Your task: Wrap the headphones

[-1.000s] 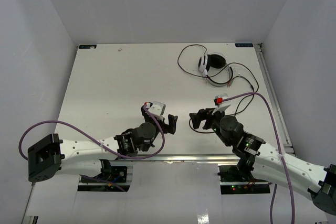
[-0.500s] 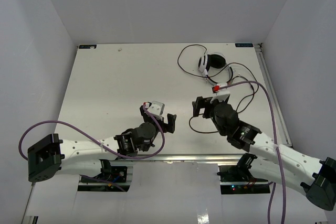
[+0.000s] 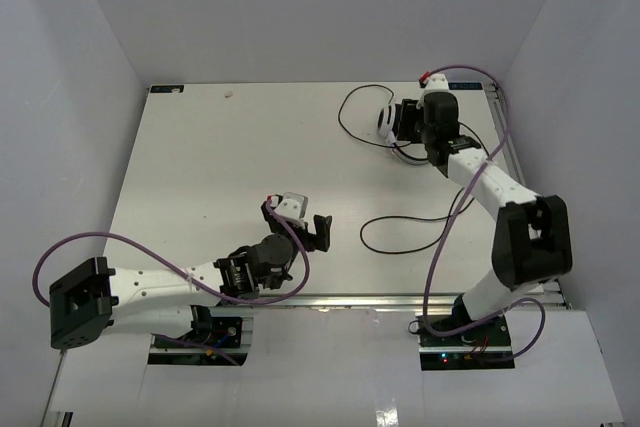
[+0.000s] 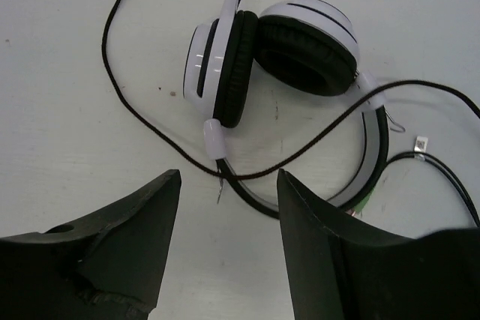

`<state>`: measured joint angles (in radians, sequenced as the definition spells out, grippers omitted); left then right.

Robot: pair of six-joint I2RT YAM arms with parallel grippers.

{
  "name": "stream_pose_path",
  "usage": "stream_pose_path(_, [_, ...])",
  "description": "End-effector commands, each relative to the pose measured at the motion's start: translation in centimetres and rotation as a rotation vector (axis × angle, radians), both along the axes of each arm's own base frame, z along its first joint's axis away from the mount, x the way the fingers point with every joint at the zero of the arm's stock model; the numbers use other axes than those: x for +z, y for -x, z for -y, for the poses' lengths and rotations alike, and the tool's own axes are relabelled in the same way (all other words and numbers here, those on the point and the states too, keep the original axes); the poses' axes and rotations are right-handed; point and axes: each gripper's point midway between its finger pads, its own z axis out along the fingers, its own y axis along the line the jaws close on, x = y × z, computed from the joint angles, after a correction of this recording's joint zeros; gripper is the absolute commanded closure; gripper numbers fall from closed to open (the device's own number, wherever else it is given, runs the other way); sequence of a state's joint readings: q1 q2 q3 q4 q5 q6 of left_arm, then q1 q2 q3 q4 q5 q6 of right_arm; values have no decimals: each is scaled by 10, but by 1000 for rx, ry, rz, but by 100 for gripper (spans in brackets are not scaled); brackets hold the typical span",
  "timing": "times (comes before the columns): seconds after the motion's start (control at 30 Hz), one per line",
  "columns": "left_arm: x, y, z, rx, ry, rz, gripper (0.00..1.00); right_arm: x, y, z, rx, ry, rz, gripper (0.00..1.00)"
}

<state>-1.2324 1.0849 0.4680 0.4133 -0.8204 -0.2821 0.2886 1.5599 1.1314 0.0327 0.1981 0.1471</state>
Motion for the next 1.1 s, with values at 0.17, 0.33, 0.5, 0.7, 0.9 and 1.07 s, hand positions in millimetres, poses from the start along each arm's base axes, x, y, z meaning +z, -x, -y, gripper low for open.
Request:
stream_pose_path(0.17, [7, 0, 2, -9, 38, 3, 4, -26, -75, -17, 165, 99, -55, 39])
stream_pose_path(0.33, [5, 0, 4, -11, 26, -3, 4, -58, -97, -19, 160, 124, -92, 28])
stream_pose_path(0.5, [5, 0, 5, -16, 27, -3, 4, -71, -106, -32, 194, 81, -83, 17])
stream_pose_path(0.7, [2, -1, 6, -10, 14, -4, 4, -79, -123, -39, 194, 70, -57, 15])
stream_pose_path(0.9, [3, -1, 7, -16, 22, -4, 4, -88, -135, -52, 228, 116, -41, 20])
stream_pose_path(1.07, [6, 2, 10, -38, 40, -5, 5, -86, -133, -65, 287, 164, -21, 52])
